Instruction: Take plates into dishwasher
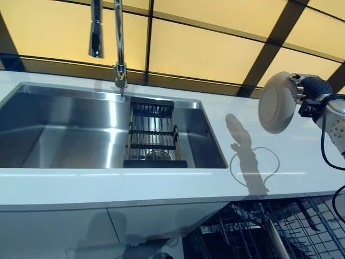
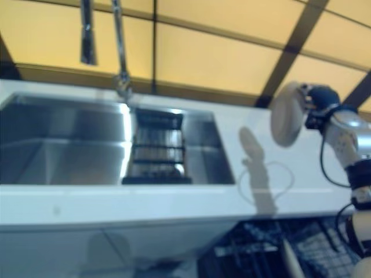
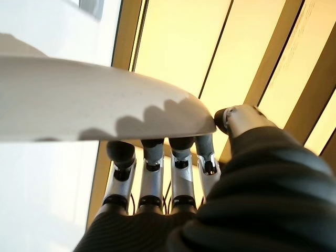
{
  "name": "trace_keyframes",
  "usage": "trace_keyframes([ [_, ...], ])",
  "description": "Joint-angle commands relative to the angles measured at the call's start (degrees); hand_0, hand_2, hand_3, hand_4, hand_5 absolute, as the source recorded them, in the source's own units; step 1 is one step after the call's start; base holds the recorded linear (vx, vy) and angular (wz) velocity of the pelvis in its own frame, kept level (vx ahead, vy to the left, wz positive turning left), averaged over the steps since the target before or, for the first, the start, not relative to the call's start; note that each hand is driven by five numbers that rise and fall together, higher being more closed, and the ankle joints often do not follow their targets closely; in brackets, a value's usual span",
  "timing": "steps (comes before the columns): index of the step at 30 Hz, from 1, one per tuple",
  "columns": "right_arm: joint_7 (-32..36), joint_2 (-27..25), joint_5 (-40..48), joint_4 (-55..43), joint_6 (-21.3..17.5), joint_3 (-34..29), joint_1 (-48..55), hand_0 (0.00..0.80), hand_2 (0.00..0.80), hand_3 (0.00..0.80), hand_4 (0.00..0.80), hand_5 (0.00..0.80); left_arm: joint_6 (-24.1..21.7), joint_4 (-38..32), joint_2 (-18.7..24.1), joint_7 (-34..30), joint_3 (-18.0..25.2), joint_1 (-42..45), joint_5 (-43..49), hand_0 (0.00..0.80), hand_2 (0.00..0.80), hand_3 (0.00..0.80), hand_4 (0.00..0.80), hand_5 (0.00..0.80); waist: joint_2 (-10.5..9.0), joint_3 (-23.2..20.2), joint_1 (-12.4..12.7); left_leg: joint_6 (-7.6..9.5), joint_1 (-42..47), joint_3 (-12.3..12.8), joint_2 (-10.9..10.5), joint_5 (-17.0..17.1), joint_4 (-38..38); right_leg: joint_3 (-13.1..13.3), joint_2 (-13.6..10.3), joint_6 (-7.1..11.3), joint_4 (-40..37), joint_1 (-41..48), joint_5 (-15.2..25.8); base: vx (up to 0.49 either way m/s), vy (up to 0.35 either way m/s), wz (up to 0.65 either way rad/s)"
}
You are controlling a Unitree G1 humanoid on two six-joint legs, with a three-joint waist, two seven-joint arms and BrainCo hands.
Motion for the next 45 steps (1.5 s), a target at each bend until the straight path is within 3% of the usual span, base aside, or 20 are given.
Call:
trace_keyframes([
  [1, 1.2, -5.2, 0.3, 3.1, -3.2, -2.6, -4.5, 0.8, 0.8, 0.8, 0.8, 0.8, -0.7, 3.0, 1.2, -0.8, -3.1, -1.3, 2.8, 0.0, 0.0, 0.0, 0.0, 0.0, 2.08, -0.4, 0.1, 4.31, 1.3, 1.4, -1.2, -5.8, 0.1, 0.1, 2.5, 2.29, 2.0, -0.2, -1.6, -0.017, 0.02, -0.21],
  [13, 2.1, -8.7, 1.7, 3.4, -2.7, -6.8, 0.7, 0.8, 0.8, 0.8, 0.8, 0.8, -0.8, 2.3, 1.7, -1.4, -4.1, -2.1, 3.9, 0.0, 0.0, 0.0, 0.0, 0.0, 3.13, 1.8, -2.1, 5.0, 1.4, 3.2, -1.5, -5.4, 0.1, 2.4, 2.0, 3.84, 4.6, -3.7, 0.3, -0.024, 0.062, -0.22],
  [18, 3.1, -8.7, 1.4, 2.8, -3.0, -9.6, 4.0, 0.8, 0.8, 0.8, 0.8, 0.8, -0.2, 2.1, 2.3, -2.0, -4.4, -1.8, 5.9, 0.0, 0.0, 0.0, 0.0, 0.0, 3.77, 3.1, -2.9, 4.56, 1.7, 4.5, -2.1, -5.3, 0.7, 1.3, 1.1, 5.18, 3.9, -5.8, 3.7, 0.003, 0.075, -0.28],
  [21, 2.1, -7.9, 1.0, 0.7, -3.0, -11.0, 5.8, 0.8, 0.8, 0.8, 0.8, 0.8, 0.5, 1.6, 3.0, -1.5, -4.6, -1.7, 5.3, 0.0, 0.0, 0.0, 0.0, 0.0, 4.0, 3.9, -3.0, 4.77, 2.0, 5.9, -1.7, -5.0, 0.2, -1.6, 1.2, 5.01, 8.6, -7.4, 2.8, -0.021, 0.046, -0.4],
  [25, 2.4, -7.0, 0.8, -0.5, -3.4, -12.4, 7.0, 0.8, 0.8, 0.8, 0.8, 0.8, 0.6, 1.5, 3.3, -1.0, -4.1, -2.0, 4.4, 0.0, 0.0, 0.0, 0.0, 0.0, 4.23, 3.9, -2.3, 4.74, 1.4, 9.3, -0.3, -4.5, 0.1, -8.3, 0.3, 4.41, 14.7, -5.5, -2.3, -0.044, 0.003, -0.57],
  [27, 2.6, -7.1, 1.5, -0.6, -3.5, -12.7, 7.5, 0.8, 0.8, 0.8, 0.8, 0.8, 0.1, 1.6, 3.4, -0.8, -4.0, -1.7, 3.8, 0.0, 0.0, 0.0, 0.0, 0.0, 4.3, 3.0, -1.9, 4.62, 0.9, 10.1, 0.2, -4.6, 0.1, -10.4, -0.3, 4.1, 15.9, -3.7, -4.6, -0.016, -0.023, -0.31],
  [30, 4.4, -7.8, 1.5, 0.5, -2.7, -13.3, 7.6, 0.8, 0.8, 0.8, 0.8, 0.8, -0.6, 2.2, 3.8, -1.2, -3.5, -1.2, 4.2, 0.0, 0.0, 0.0, 0.0, 0.0, 3.9, 1.1, -1.2, 4.33, -0.9, 11.3, 0.6, -4.3, 0.1, -11.4, -1.1, 4.07, 17.1, -0.7, -6.9, 0.025, -0.044, -0.56],
  [33, 5.5, -8.4, 1.3, 1.5, -1.7, -13.0, 7.0, 0.8, 0.8, 0.8, 0.8, 0.8, -1.1, 2.8, 3.8, -1.7, -3.4, -1.0, 4.6, 0.0, 0.0, 0.0, 0.0, 0.0, 3.32, -0.5, -0.9, 3.95, -1.9, 10.5, -0.2, -4.7, 0.2, -10.8, -1.3, 4.3, 14.8, 2.7, -8.5, 0.055, -0.059, -0.61],
  [35, 7.4, -8.2, 1.4, 2.4, -2.4, -12.3, 6.5, 0.8, 0.8, 0.8, 0.8, 0.8, -1.7, 3.1, 3.7, -1.4, -3.1, -0.8, 3.8, 0.0, 0.0, 0.0, 0.0, 0.0, 2.84, -1.4, -0.2, 3.33, -3.0, 11.0, -0.4, -4.7, 0.6, -11.8, -1.4, 3.72, 8.9, 4.7, -9.1, -0.05, -0.106, -0.24],
  [45, 10.8, -7.8, 0.1, 2.4, -0.9, -9.2, 4.8, 0.8, 0.8, 0.8, 0.8, 0.8, -2.3, 2.9, 1.8, -0.9, -3.0, -1.1, 3.0, 0.0, 0.0, 0.0, 0.0, 0.0, 3.31, -0.8, -0.4, 3.02, -3.2, 11.4, -0.1, -3.9, 0.1, -11.3, 0.3, 1.99, 6.8, 2.1, -7.9, -0.075, -0.072, -0.32],
])
